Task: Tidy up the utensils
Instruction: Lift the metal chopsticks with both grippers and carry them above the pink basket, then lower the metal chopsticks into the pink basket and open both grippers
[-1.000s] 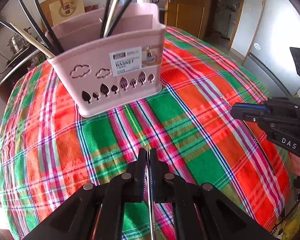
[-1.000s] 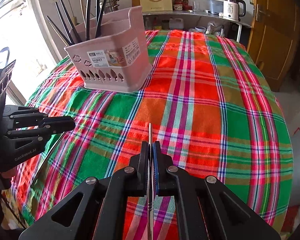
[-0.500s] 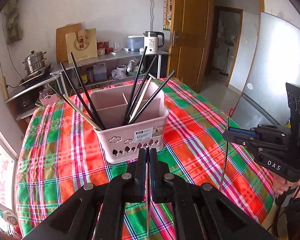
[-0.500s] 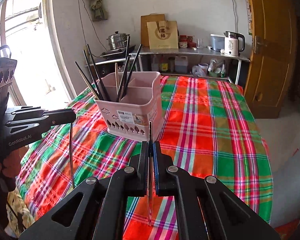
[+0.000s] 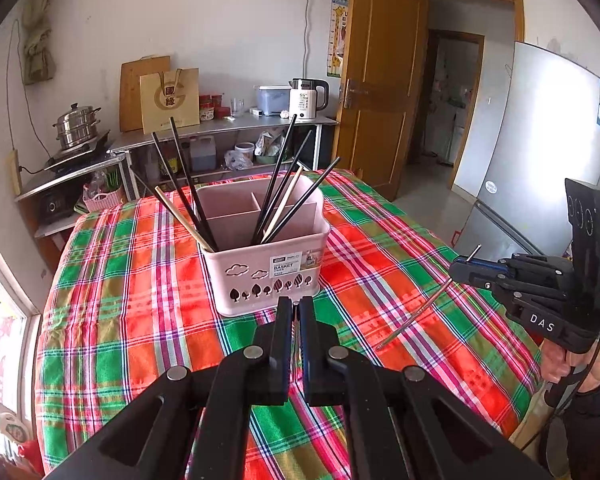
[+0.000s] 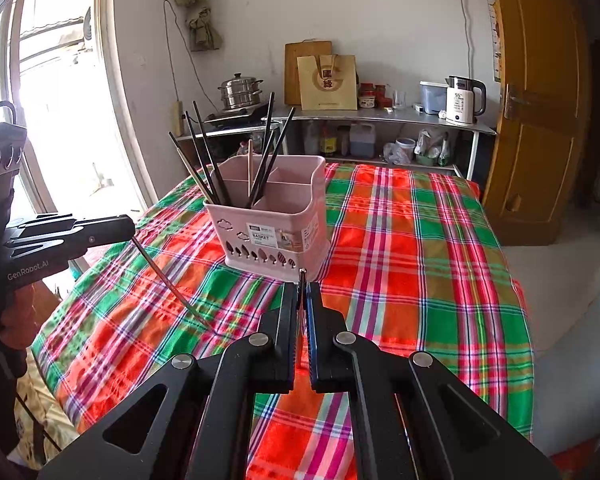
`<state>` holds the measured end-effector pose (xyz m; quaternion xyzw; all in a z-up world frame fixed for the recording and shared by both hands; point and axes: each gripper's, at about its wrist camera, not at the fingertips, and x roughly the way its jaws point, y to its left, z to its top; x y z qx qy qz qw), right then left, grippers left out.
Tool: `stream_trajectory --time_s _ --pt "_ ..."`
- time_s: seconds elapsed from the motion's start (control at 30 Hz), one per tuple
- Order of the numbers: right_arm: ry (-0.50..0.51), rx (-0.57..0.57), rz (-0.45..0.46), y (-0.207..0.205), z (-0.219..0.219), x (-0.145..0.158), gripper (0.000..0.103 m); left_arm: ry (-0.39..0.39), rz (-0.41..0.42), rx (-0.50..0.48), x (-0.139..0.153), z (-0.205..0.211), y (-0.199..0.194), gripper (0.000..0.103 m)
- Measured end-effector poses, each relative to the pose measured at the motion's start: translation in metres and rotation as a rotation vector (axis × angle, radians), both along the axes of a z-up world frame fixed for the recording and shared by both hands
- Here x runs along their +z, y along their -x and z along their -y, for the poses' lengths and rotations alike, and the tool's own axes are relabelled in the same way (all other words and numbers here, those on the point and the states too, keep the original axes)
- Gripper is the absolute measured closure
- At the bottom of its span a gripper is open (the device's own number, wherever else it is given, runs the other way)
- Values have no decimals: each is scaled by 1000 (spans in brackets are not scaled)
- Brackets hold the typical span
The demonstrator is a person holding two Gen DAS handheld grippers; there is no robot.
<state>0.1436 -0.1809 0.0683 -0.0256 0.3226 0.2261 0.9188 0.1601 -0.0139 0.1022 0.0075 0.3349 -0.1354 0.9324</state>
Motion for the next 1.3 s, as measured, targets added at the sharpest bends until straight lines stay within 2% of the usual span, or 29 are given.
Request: stream_trajectory --time_s 0.23,0.53,0.8,1.1,1.3 --pt "-6 14 16 4 -4 7 99 34 -12 19 2 -14 5 100" --pt "-31 46 57 1 -21 24 99 85 16 49 23 -32 -1 100" --pt "-82 78 110 -17 -47 47 99 113 53 83 56 -48 -25 100" --pt "-140 89 185 -46 -69 81 99 148 154 119 108 -67 -56 100" --pt "-156 88 216 -66 -82 92 99 146 193 127 124 -71 -80 100"
